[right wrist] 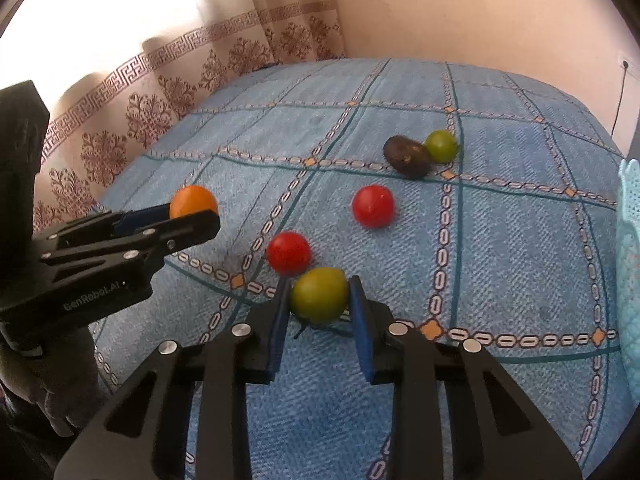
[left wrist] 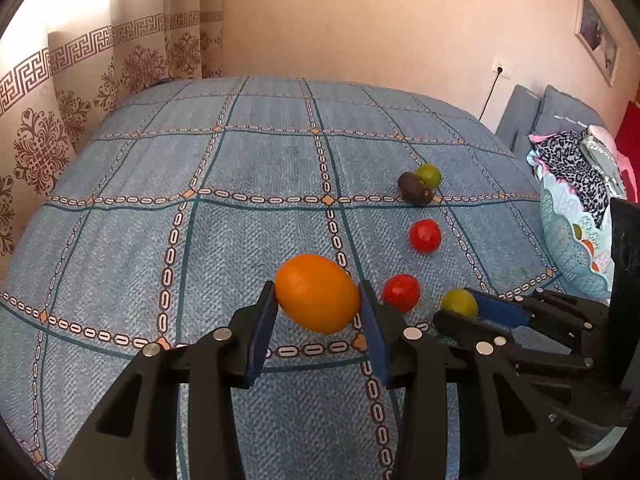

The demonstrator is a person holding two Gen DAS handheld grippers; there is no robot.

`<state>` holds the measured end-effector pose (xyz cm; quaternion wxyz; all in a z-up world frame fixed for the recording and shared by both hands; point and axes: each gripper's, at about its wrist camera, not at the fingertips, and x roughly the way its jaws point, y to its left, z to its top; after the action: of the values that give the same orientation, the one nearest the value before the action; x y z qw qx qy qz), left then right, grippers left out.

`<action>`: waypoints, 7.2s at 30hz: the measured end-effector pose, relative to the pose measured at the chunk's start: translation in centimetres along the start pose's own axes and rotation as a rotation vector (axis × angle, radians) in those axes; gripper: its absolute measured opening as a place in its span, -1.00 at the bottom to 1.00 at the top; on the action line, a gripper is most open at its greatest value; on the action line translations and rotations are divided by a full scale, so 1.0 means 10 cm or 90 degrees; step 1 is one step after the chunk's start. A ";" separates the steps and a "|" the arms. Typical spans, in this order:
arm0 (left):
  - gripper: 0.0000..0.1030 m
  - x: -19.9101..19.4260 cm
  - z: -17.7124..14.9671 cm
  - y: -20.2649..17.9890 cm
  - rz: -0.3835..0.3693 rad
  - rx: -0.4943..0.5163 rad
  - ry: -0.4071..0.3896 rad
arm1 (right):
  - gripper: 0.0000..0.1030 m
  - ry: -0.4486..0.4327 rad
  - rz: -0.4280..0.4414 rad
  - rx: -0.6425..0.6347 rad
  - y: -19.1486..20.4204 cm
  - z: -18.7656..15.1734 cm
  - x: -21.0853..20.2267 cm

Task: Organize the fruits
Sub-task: 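Carry the orange into the basket with the left tool while the right tool carries the lime there, then move both open tools back toward the red tomatoes on the bed, then grasp a red tomato with the left tool while the right tool grasps another tomato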

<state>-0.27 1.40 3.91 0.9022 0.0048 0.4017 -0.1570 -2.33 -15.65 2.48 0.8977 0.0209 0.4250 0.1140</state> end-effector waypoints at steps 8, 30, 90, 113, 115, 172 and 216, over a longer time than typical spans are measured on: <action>-0.19 -0.17 0.05 -0.12 0.010 0.013 -0.027 | -0.42 -0.038 -0.016 0.007 -0.07 0.08 -0.28; -0.19 -0.44 0.35 -1.09 -0.044 0.120 -0.078 | -0.42 -0.163 -0.124 0.133 -1.07 -0.10 -1.38; 0.65 0.12 0.41 -2.33 -0.160 0.206 -0.049 | -0.26 -0.206 -0.169 0.328 -2.09 -0.58 -1.75; 0.74 0.00 0.29 -1.77 -0.078 0.176 -0.059 | 0.00 -0.211 -0.181 0.283 -1.89 -0.53 -1.63; 0.74 -0.01 0.27 -1.71 -0.074 0.175 -0.059 | 0.00 -0.209 -0.179 0.279 -1.88 -0.53 -1.61; -0.47 0.49 0.00 -0.55 -0.026 0.042 0.050 | 0.13 -0.192 -0.182 0.066 -0.82 -0.09 -1.04; -0.46 0.40 0.05 -0.08 0.043 -0.061 0.006 | -0.45 0.013 -0.017 -0.017 -0.31 0.51 0.56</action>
<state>2.35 -0.55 1.43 0.9044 -0.0240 0.4123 -0.1069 5.59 -17.10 1.08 0.8951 0.0023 0.4326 0.1078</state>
